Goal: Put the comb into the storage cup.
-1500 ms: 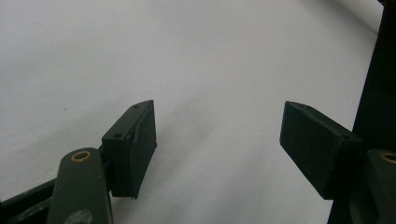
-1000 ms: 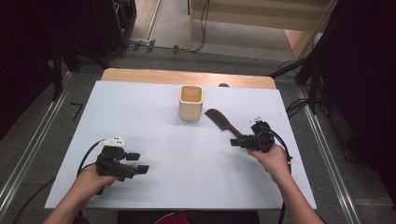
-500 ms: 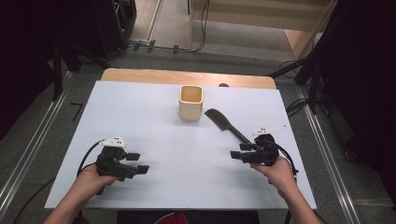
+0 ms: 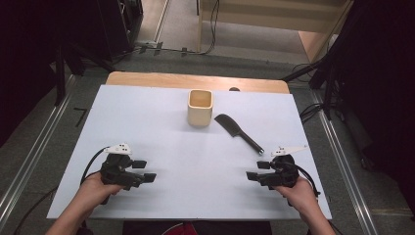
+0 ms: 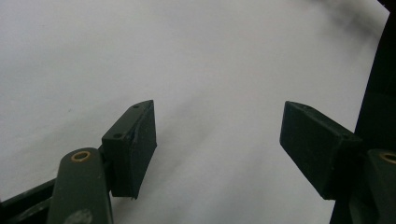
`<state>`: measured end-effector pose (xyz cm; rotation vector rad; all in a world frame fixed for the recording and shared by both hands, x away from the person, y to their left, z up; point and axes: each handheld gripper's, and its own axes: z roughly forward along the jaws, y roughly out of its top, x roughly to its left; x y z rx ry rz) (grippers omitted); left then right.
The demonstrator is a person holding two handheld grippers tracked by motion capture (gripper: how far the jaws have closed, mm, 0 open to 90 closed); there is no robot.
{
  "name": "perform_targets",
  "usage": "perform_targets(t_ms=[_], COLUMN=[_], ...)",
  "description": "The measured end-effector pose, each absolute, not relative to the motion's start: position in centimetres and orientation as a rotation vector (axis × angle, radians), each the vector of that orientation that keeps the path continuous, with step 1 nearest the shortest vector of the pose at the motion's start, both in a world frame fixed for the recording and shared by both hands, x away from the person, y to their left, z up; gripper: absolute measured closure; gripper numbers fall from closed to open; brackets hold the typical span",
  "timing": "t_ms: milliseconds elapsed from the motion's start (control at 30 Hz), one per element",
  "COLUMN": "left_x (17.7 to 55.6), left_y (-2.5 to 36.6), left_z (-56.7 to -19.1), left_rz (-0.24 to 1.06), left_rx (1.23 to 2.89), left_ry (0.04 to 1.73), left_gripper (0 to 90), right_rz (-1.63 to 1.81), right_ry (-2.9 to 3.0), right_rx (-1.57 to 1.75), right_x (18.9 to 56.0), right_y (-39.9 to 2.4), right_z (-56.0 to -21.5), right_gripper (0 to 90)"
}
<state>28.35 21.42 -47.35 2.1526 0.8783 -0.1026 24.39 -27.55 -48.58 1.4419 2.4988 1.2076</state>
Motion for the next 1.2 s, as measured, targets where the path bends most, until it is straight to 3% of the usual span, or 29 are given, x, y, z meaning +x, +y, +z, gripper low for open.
perform_targets(t_ms=[333, 1200], left_x=[28.3, 28.5], left_y=[21.2, 21.1], left_z=[-47.4, -47.5], left_rz=[-0.109, -0.109], left_rx=[2.162, 2.164], left_ry=[0.866, 0.871], left_gripper=[28.2, 28.2], right_rz=[1.174, 1.216], right_ry=[2.471, 2.388], right_rx=[1.458, 1.463], right_x=[23.9, 27.7], right_y=[-28.2, -29.7], right_z=[-48.9, -47.1], right_gripper=[25.6, 25.0])
